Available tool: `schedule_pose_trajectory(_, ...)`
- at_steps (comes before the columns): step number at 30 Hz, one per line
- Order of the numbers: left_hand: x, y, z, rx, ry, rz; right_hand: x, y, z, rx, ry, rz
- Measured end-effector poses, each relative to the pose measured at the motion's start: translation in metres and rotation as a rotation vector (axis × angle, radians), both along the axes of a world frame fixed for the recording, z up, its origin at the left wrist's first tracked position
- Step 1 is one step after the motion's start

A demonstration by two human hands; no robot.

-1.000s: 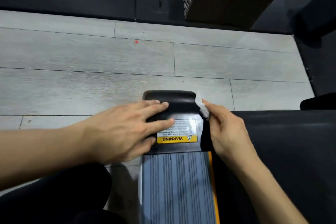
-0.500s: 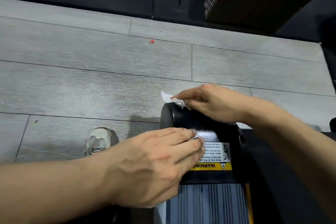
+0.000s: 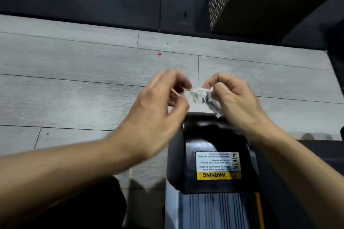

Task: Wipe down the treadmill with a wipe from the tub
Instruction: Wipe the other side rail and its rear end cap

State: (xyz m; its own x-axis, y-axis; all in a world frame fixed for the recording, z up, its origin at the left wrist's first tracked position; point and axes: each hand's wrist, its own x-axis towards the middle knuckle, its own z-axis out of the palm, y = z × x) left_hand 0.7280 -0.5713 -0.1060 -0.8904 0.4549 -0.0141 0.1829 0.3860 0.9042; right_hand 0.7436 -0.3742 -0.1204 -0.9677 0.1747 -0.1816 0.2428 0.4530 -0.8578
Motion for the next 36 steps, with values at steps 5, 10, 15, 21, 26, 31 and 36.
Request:
schedule_pose_trajectory(5,-0.024,0.009,-0.007,0.081,-0.311,0.092,0.018,-0.023,0.011,0.095,0.093,0.018)
schedule_pose_trajectory(10,-0.011,0.020,-0.013,0.143,-0.555,0.189,0.031,-0.024,0.006,0.251,0.231,-0.089)
schedule_pose_trajectory(15,-0.005,0.022,-0.024,0.066,-0.519,0.092,0.045,-0.017,-0.004,0.354,0.180,-0.017)
schedule_pose_trajectory(21,-0.002,0.001,-0.037,-0.173,-0.233,-0.173,0.077,0.008,0.009,0.365,-0.108,0.483)
schedule_pose_trajectory(26,0.001,0.000,-0.042,-0.167,-0.064,-0.265,0.057,0.034,0.012,0.322,-0.102,0.496)
schedule_pose_trajectory(31,0.003,0.002,-0.054,-0.164,0.021,-0.237,0.044,0.018,-0.010,0.345,0.036,0.232)
schedule_pose_trajectory(36,0.006,-0.002,-0.054,-0.159,0.158,-0.305,0.061,0.007,0.001,0.260,-0.052,0.314)
